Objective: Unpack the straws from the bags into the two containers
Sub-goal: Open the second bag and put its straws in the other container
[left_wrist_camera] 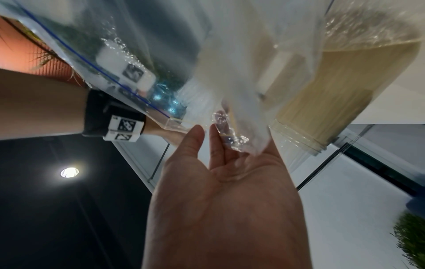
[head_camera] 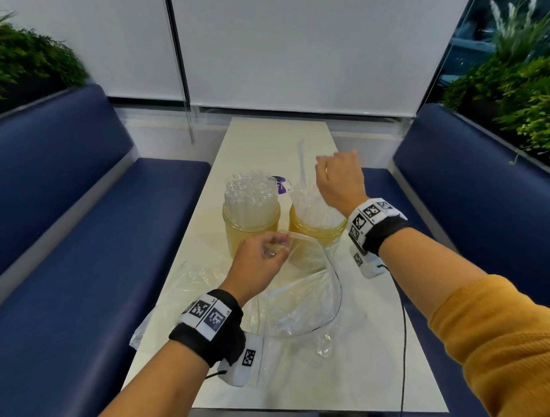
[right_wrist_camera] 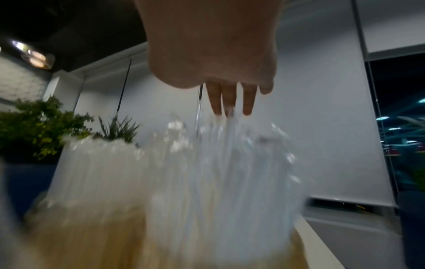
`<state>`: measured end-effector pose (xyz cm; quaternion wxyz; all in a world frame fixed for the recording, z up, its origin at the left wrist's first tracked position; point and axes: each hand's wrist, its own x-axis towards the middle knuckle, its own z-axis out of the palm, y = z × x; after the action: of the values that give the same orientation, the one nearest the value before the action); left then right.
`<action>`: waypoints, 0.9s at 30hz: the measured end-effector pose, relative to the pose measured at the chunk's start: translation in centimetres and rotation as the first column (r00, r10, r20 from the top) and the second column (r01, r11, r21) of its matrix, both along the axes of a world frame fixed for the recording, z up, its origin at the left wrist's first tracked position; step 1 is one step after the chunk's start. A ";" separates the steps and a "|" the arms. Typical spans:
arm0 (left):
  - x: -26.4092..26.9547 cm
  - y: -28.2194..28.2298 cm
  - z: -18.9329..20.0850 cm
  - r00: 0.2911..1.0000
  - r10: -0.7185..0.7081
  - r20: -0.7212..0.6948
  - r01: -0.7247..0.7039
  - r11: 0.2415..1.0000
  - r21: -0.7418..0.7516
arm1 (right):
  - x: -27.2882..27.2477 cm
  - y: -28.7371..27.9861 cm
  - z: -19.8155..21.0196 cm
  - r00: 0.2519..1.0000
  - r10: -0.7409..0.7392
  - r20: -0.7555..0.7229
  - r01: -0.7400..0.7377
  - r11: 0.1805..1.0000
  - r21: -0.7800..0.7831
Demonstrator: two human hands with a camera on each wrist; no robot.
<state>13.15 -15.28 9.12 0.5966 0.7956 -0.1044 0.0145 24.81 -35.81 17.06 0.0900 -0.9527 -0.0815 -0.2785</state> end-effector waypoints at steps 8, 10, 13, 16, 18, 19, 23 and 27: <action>-0.1 0.5 0.9 1.000 0.001 0.020 -0.002 0.998 0.065 | 5.6 3.7 4.8 0.937 0.123 -0.326 -0.182 0.971 -0.157; 0.1 0.5 1.0 1.000 0.006 0.010 -0.007 0.996 0.085 | 5.8 3.8 4.0 0.917 0.017 -0.398 -0.112 0.970 -0.217; 0.6 0.5 1.2 1.000 0.016 0.000 -0.016 0.996 0.086 | 4.1 3.4 2.3 0.929 0.010 -0.369 -0.080 0.981 -0.174; 1.0 0.2 1.2 1.000 0.022 -0.009 -0.022 0.997 0.074 | 2.1 2.9 -0.3 0.898 0.024 -0.440 -0.141 0.962 -0.234; 1.1 0.0 1.2 1.000 0.024 -0.009 -0.024 0.996 0.084 | 0.8 2.7 -1.5 0.867 0.059 -0.494 -0.230 0.928 -0.293; 1.1 -0.1 1.2 1.000 0.023 -0.011 -0.022 0.996 0.088 | 0.4 2.6 -1.6 0.882 0.087 -0.464 -0.252 0.917 -0.308; 1.2 -0.1 1.2 1.000 0.007 -0.014 -0.006 0.997 0.079 | -0.2 1.4 0.5 1.000 -0.014 -0.005 0.013 0.981 -0.193; 1.1 0.1 1.2 1.000 -0.004 -0.003 0.004 0.996 0.090 | 0.0 -0.3 -1.1 0.970 -0.070 -0.231 0.040 0.990 -0.135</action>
<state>14.20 -15.22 10.35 0.5603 0.8215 -0.1058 0.0074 24.85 -36.13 16.01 0.0293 -0.9847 -0.0616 -0.1602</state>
